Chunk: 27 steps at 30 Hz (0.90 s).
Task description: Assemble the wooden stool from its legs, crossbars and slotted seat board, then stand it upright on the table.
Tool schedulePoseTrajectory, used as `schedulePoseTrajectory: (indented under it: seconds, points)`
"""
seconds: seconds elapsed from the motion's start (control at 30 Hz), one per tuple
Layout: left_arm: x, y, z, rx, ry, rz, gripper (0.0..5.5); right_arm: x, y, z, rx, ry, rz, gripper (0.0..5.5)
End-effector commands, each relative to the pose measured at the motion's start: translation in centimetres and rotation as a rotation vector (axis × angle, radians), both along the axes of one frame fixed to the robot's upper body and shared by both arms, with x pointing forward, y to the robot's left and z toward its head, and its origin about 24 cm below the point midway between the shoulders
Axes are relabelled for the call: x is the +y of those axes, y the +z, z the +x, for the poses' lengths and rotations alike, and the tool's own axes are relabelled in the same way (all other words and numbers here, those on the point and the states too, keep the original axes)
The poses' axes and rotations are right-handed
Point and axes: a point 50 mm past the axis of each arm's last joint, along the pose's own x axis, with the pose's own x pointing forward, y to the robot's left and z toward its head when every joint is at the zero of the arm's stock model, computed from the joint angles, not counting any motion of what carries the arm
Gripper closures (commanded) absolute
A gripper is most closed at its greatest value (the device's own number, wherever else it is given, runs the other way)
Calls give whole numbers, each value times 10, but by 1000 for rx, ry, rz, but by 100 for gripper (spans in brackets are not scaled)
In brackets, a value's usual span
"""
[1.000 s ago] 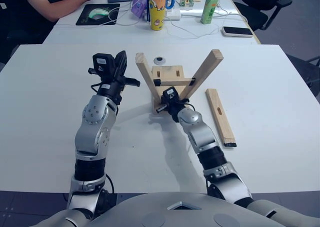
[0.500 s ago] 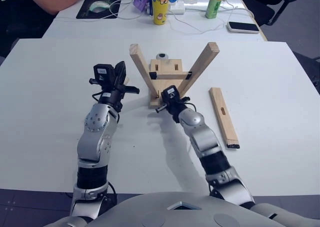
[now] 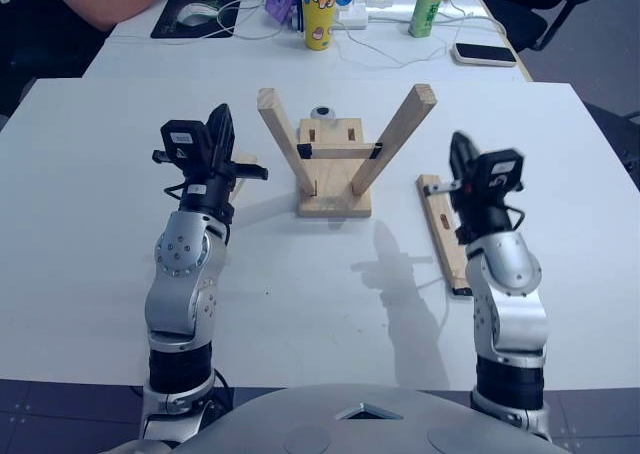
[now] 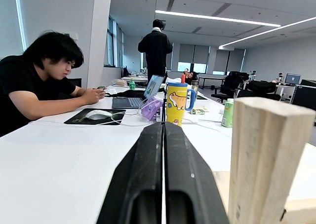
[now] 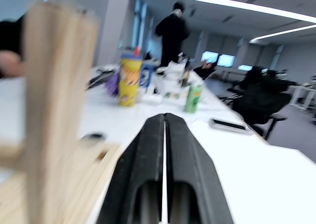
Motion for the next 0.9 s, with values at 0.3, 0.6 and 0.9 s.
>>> schedulePoseTrajectory:
  seconds: [0.3, 0.6, 0.9]
  points:
    - [-58, 4, 11, -5, -351, 106, 549, 49, 13, 33, 18, 218, -27, 550]
    - [-2, -32, 18, 209, -22, 153, 549, 31, -31, 33, 273, 207, -99, 550]
    - [13, -31, 20, 195, -9, 109, 549, 16, -58, 29, 398, 178, -88, 550]
